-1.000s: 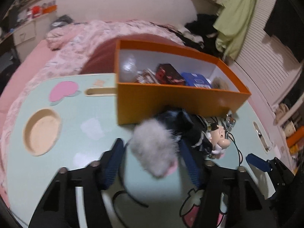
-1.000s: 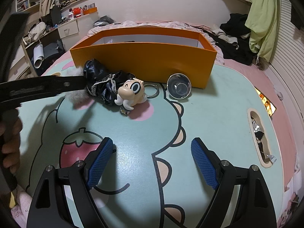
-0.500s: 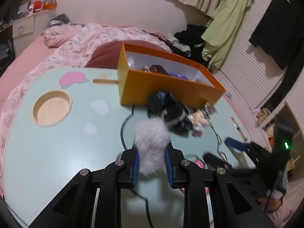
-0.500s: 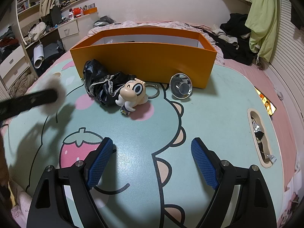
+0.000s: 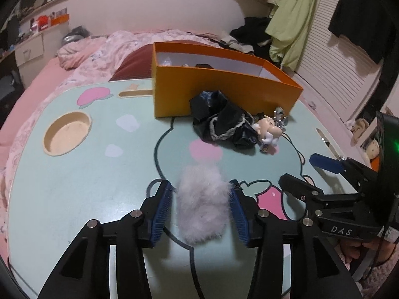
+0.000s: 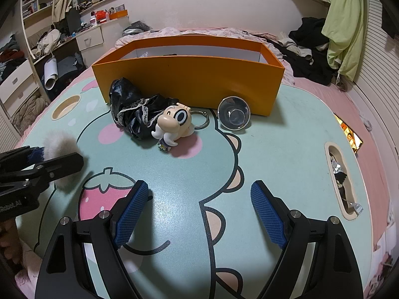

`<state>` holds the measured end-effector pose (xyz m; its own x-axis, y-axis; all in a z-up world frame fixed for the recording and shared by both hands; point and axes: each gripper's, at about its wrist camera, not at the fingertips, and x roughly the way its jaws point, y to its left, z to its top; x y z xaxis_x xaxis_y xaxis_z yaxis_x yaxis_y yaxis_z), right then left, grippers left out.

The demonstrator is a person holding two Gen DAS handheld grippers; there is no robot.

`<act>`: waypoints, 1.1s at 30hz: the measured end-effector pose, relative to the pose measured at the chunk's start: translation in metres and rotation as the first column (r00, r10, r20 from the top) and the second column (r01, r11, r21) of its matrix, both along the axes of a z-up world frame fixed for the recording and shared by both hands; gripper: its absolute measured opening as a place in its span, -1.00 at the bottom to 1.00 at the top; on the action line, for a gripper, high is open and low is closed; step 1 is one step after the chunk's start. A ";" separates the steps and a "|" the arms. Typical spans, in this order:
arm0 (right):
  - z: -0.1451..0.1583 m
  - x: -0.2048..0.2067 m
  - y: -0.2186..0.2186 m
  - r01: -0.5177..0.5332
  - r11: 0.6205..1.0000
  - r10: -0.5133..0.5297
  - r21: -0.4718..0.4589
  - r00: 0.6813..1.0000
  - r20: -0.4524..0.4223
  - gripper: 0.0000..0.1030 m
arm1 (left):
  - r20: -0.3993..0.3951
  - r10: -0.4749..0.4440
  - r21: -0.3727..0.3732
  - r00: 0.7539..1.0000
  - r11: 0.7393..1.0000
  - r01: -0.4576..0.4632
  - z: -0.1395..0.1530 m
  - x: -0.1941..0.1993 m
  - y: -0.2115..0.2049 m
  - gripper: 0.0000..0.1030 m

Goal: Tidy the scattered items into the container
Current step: 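Close the left tool on the white fur ball and lift it, then carry the fur ball into the box with the left tool while the right tool carries the black pouch in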

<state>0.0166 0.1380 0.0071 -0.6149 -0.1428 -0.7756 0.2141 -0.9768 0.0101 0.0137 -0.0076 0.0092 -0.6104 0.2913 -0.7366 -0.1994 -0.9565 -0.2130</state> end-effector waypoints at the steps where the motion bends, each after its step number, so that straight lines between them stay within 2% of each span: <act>1: 0.000 0.000 0.001 0.000 1.000 0.000 -0.009 1.000 -0.001 0.63 | -0.005 -0.008 0.004 1.000 1.000 0.008 0.000 0.002 0.000 -0.55; 7: 0.009 -0.001 0.008 -0.004 0.994 0.000 -0.112 0.999 -0.040 0.63 | -0.036 -0.017 -0.006 0.999 1.000 0.017 0.000 0.012 0.002 -0.55; 11: 0.033 -0.008 -0.018 -0.093 0.993 0.083 -0.070 0.986 -0.142 0.63 | -0.046 0.009 0.016 0.999 1.000 -0.008 0.002 0.017 -0.006 -0.55; 16: 0.041 -0.043 -0.067 -0.196 0.980 0.198 0.026 0.973 -0.116 0.62 | -0.069 0.066 0.039 0.995 0.997 -0.063 0.007 0.027 -0.025 -0.55; 20: 0.029 -0.059 -0.106 -0.265 0.949 0.281 0.172 0.956 -0.082 0.37 | -0.074 0.087 0.049 0.993 0.995 -0.083 0.008 0.029 -0.036 -0.55; 22: 0.015 -0.067 -0.116 -0.276 0.937 0.289 0.213 0.957 -0.032 -0.14 | -0.076 0.092 0.063 0.993 0.994 -0.088 0.009 0.028 -0.040 -0.55; 24: 0.012 -0.069 -0.117 -0.283 0.942 0.295 0.180 0.954 -0.043 -0.36 | -0.080 0.098 0.074 0.992 0.993 -0.092 0.009 0.028 -0.044 -0.55; 26: 0.016 -0.066 -0.114 -0.301 0.944 0.310 0.133 0.949 -0.053 -0.43 | -0.083 0.105 0.087 0.991 0.991 -0.097 0.011 0.028 -0.047 -0.55; 29: 0.034 -0.056 -0.101 -0.322 0.946 0.325 0.043 0.939 -0.111 -0.44 | -0.094 0.109 0.109 0.990 0.989 -0.098 0.019 0.026 -0.051 -0.55; 33: 0.069 -0.049 -0.079 -0.340 0.928 0.311 -0.152 0.932 -0.185 -0.44 | -0.131 0.079 0.142 0.988 0.988 -0.060 0.040 0.018 -0.050 -0.55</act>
<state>-0.0327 0.0589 0.0762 -0.6213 -0.4828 -0.6172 0.5331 -0.8377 0.1187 0.0316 -0.0572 0.0495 -0.7239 0.3377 -0.6015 -0.1697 -0.9324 -0.3192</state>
